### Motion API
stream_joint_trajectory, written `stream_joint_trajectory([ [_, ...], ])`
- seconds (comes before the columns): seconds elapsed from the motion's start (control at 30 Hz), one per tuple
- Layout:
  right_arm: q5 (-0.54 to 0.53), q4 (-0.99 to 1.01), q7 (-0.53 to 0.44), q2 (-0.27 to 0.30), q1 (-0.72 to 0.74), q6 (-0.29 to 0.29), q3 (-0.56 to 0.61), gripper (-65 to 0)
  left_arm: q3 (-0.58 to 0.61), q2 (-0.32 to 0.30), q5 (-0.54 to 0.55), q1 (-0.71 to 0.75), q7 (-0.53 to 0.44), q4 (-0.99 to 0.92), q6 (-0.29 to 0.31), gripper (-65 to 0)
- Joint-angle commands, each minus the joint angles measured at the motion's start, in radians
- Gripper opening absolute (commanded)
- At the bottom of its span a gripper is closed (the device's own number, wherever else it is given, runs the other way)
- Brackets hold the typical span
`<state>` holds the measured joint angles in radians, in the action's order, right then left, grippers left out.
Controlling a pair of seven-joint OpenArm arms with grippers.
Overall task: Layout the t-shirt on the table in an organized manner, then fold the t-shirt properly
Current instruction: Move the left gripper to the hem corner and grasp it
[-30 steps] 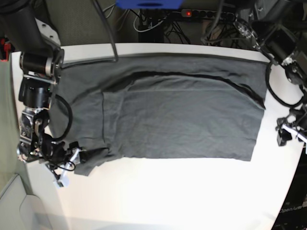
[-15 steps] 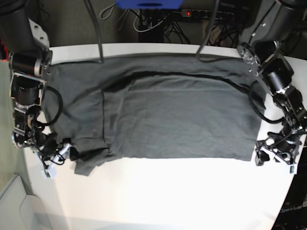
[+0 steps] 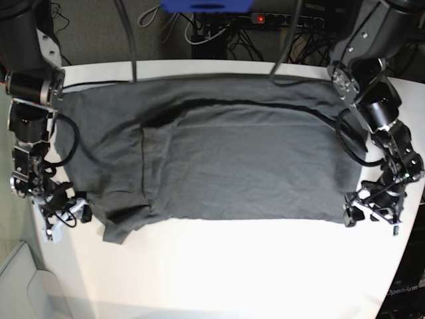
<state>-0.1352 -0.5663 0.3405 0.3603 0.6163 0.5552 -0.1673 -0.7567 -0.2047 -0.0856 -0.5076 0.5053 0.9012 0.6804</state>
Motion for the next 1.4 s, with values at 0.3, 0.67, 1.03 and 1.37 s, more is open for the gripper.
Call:
stream_joint_trajectory([
  [0.3, -0.011, -0.004, -0.036, -0.004, -0.068, 0.003, -0.002, -30.8, 0.003, -0.019, 0.019, -0.032, -0.026, 0.005, 0.003, -17.9],
  [0.67, -0.011, -0.004, -0.036, -0.010, -0.074, 0.004, 0.065, -63.1, 0.053, -0.037, 0.019, -0.055, -0.208, -0.185, -0.104, -17.8],
  [1.03, -0.011, -0.004, -0.036, -0.020, -0.074, 0.003, 0.068, -65.0, 0.133, -0.081, 0.027, -0.125, -0.323, -0.429, -0.113, -17.8],
  [1.37, -0.011, -0.004, -0.033, -0.022, -0.074, 0.003, 0.068, -65.0, 0.139, -0.083, 0.023, -0.125, -0.327, -0.434, -0.268, -17.8],
])
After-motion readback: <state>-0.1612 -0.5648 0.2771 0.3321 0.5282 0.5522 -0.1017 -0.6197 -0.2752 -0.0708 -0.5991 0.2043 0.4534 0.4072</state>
